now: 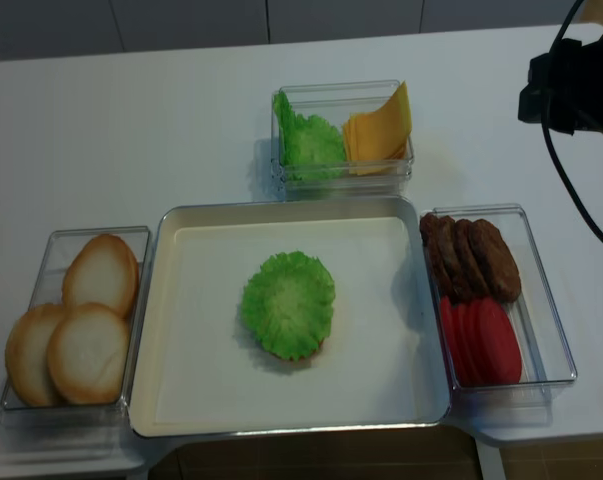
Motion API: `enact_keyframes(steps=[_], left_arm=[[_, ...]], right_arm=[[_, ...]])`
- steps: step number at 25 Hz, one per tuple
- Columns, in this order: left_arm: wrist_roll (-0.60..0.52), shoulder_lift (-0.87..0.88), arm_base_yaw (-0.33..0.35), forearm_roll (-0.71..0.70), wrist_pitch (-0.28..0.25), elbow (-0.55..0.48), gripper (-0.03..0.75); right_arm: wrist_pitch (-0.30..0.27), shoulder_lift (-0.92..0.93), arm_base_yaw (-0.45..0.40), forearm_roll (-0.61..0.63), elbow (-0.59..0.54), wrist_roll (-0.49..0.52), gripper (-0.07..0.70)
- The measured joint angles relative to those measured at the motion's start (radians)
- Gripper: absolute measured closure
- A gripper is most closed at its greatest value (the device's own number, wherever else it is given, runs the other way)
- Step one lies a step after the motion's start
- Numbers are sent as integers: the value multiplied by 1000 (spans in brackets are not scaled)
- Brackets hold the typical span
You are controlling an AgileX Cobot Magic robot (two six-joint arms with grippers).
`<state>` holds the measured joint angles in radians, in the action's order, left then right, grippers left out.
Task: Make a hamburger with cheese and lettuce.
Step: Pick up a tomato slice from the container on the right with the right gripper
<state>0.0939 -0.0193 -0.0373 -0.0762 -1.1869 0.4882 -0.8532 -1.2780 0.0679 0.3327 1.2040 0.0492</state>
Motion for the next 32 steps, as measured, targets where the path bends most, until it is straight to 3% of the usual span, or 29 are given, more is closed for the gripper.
enact_keyframes(steps=[5, 13, 16, 20, 26, 32], left_arm=[[0, 0, 0, 0, 0, 0, 298], [0, 0, 0, 0, 0, 0, 298], [0, 0, 0, 0, 0, 0, 298], [0, 0, 0, 0, 0, 0, 298], [0, 0, 0, 0, 0, 0, 298], [0, 0, 0, 0, 0, 0, 298]], right_arm=[[-60, 0, 56, -38, 1, -12, 200], [-184, -2, 306, -314, 1, -246, 200], [-238, -17, 374, -341, 3, -310, 206], [-304, -81, 448, -358, 3, -377, 271], [-313, -200, 528, -387, 3, -413, 297], [-313, -298, 544, -429, 3, -444, 298]])
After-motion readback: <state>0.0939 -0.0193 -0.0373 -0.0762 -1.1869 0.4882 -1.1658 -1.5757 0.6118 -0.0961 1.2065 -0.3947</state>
